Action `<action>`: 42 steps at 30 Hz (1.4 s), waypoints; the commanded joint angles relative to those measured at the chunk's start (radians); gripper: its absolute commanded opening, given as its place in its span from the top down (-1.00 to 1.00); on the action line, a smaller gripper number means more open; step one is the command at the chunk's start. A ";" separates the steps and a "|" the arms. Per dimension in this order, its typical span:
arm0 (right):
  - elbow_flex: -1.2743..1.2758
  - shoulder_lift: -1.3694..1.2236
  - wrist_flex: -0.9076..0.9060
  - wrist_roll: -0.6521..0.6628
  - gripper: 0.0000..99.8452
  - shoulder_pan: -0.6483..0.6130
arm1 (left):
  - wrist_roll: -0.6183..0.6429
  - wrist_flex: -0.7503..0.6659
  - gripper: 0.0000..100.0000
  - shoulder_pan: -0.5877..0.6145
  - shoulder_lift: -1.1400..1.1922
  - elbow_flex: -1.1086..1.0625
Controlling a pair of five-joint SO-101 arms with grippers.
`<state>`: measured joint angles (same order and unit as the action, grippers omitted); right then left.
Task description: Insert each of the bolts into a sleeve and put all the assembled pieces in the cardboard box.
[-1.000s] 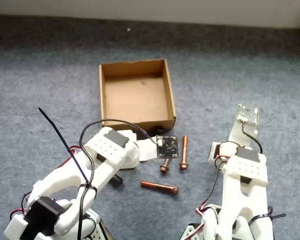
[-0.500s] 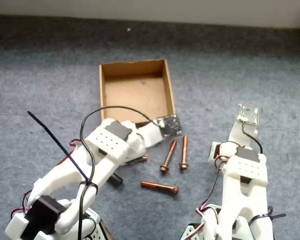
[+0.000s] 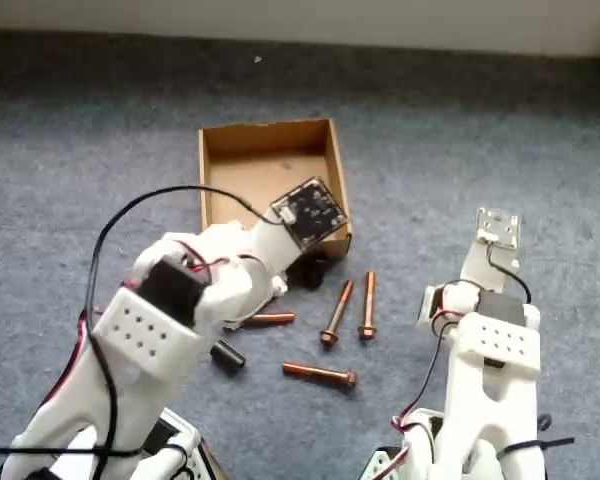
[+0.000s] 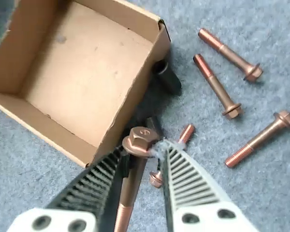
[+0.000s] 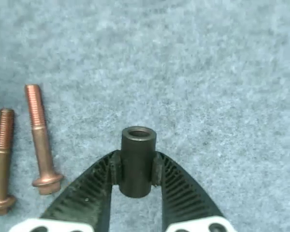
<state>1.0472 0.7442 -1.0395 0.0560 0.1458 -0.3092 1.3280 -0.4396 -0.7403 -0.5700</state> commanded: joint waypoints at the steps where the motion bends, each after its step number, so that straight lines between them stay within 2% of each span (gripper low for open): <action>1: -0.090 0.174 -0.087 0.002 0.99 -0.093 | 0.048 0.021 0.99 -0.001 -0.151 0.051; 7: -0.101 0.458 -0.127 0.002 0.99 -0.318 | 0.112 0.012 0.99 0.087 -0.211 0.059; 15: -0.099 0.622 -0.099 0.002 0.99 -0.582 | 0.138 -0.094 0.99 0.088 -0.400 0.058; 24: -0.091 0.676 0.081 0.002 0.99 -0.710 | 0.150 -0.236 0.99 0.088 -0.532 0.054; 28: -0.050 0.704 0.110 0.002 0.99 -0.835 | 0.276 -0.302 0.99 0.090 -0.552 0.059; 33: 0.104 0.814 0.271 0.002 0.99 -0.952 | 0.379 -0.396 0.99 0.088 -0.599 0.059; 40: 0.291 0.993 0.446 -0.003 0.99 -0.998 | 0.474 -0.410 0.99 0.084 -0.665 0.053; 42: 0.323 1.029 0.486 -0.005 0.99 -1.000 | 0.476 -0.410 0.99 0.039 -0.670 0.053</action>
<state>1.3587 1.7108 -0.6283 0.0560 -0.8424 0.1496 0.9475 -0.3598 -1.4047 -0.5547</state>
